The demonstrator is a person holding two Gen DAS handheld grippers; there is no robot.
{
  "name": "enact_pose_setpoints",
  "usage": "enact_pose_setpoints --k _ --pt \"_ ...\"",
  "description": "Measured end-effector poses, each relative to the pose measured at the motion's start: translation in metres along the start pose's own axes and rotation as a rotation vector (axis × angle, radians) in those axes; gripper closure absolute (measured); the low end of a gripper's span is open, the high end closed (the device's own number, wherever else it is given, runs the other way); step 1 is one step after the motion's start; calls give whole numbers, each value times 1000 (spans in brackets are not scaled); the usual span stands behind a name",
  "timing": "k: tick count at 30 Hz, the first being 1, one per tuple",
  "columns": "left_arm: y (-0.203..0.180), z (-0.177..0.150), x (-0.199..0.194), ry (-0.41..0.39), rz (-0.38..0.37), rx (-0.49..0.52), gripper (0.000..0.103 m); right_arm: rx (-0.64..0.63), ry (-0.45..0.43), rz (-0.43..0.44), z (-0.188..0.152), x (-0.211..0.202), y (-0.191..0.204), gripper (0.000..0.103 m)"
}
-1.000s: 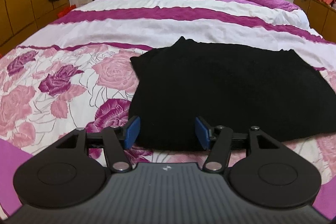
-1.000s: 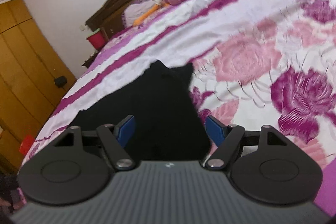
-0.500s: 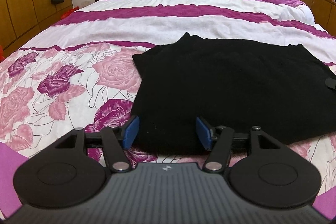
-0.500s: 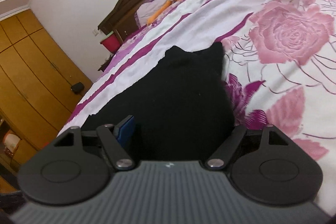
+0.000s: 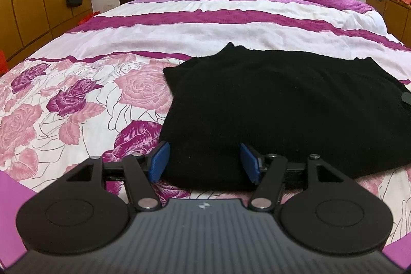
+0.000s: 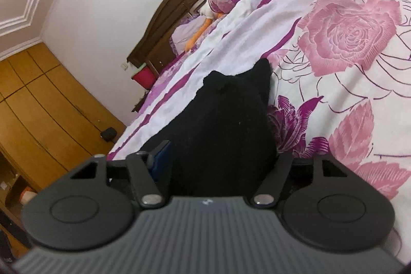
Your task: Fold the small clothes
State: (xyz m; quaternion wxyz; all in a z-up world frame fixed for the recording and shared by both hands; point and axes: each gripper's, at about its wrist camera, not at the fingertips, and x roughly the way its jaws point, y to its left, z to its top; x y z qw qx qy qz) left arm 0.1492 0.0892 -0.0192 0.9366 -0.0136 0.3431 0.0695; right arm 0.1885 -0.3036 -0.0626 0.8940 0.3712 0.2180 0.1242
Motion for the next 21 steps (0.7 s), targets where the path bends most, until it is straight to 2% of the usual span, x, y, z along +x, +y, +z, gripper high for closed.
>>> enact_pose_setpoints --k 3,7,9,11,15,21 --pt "0 0 -1 -1 -2 0 36 13 15 -19 4 3 3 56" --pt "1 0 -2 -1 -8 -2 36 8 37 -21 7 13 8 59" --pt "1 0 -4 -3 -9 3 36 32 48 -23 9 18 5 74" --pt "2 0 -8 -7 -11 5 36 61 54 -18 11 21 0 81" --pt "7 0 -17 -7 -13 0 36 44 46 -30 12 17 7 84" --pt "26 1 -25 2 -6 -30 36 23 30 -19 24 6 30 85"
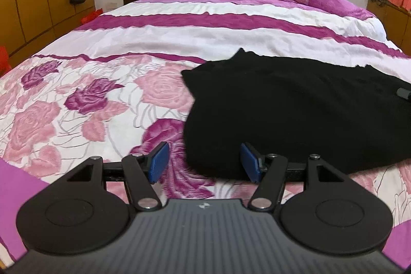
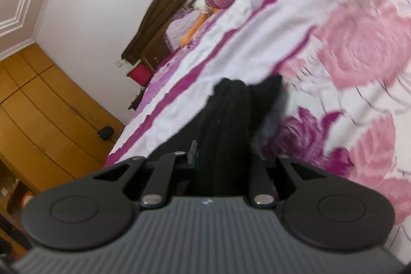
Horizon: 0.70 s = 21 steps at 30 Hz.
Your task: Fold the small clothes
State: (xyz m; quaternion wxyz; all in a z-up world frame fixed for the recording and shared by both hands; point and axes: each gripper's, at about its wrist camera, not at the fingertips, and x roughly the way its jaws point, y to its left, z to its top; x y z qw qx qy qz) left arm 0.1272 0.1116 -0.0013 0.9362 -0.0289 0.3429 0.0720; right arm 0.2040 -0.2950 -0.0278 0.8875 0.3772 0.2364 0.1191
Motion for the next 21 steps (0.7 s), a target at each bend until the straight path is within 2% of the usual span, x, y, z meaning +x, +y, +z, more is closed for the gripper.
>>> enact_pose_setpoints --k 9,21 --pt "11 13 -12 -30 -25 -12 36 -73 -6 -4 14 -4 45 86" --pt "23 23 -15 -67 -52 25 36 -201 -7 -16 12 -3 101 86"
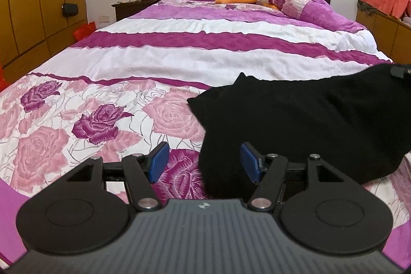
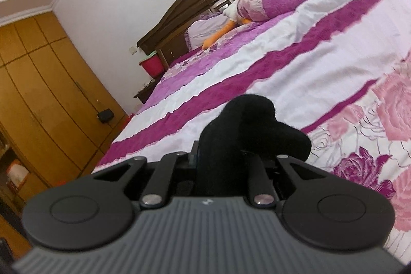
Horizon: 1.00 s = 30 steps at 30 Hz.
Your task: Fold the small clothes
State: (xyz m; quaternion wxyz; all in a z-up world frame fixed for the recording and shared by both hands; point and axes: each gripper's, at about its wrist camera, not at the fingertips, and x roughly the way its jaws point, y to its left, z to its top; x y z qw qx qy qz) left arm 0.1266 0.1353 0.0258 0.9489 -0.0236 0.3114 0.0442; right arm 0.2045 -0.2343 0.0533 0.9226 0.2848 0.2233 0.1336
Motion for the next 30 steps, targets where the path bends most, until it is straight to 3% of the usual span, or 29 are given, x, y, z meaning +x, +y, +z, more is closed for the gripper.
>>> enact_pose_setpoints --k 10,16,23,30 --pt "25 -4 -4 -25 -26 -65 36 -152 28 -20 -1 11 60 87" --pt "44 -4 -7 -46 -39 -113 36 -318 68 -61 -13 31 109 87" --pt "63 -10 -11 -65 -39 -146 36 -507 141 -94 -50 77 171 87" --pt "82 -22 -7 -52 -20 -188 36 -590 243 -69 -101 116 200 89"
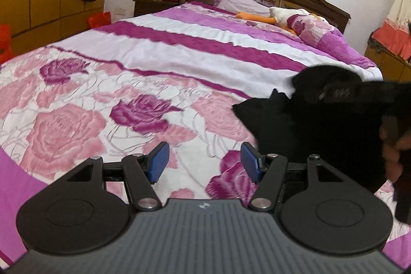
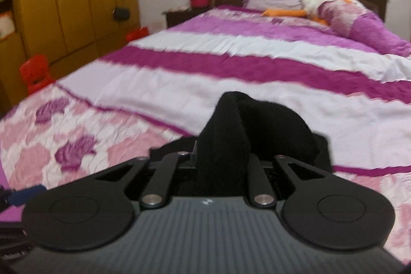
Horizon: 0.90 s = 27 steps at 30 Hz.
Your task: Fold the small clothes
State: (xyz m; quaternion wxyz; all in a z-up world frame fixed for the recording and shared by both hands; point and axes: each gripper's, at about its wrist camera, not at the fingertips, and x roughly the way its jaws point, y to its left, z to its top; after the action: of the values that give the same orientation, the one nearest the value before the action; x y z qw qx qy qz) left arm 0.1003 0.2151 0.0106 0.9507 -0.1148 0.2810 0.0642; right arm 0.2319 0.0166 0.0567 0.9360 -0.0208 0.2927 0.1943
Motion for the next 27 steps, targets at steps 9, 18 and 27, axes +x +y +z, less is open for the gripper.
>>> enact_pose_setpoints --k 9,18,27 --pt "12 -4 2 9 9 -29 36 111 24 165 -15 -5 4 63" --pt "-11 4 -12 -18 -53 -23 36 169 -32 248 -6 -48 -18 57" --pt "-46 15 -21 -20 -204 -55 36 124 -61 125 -26 -81 -58 56"
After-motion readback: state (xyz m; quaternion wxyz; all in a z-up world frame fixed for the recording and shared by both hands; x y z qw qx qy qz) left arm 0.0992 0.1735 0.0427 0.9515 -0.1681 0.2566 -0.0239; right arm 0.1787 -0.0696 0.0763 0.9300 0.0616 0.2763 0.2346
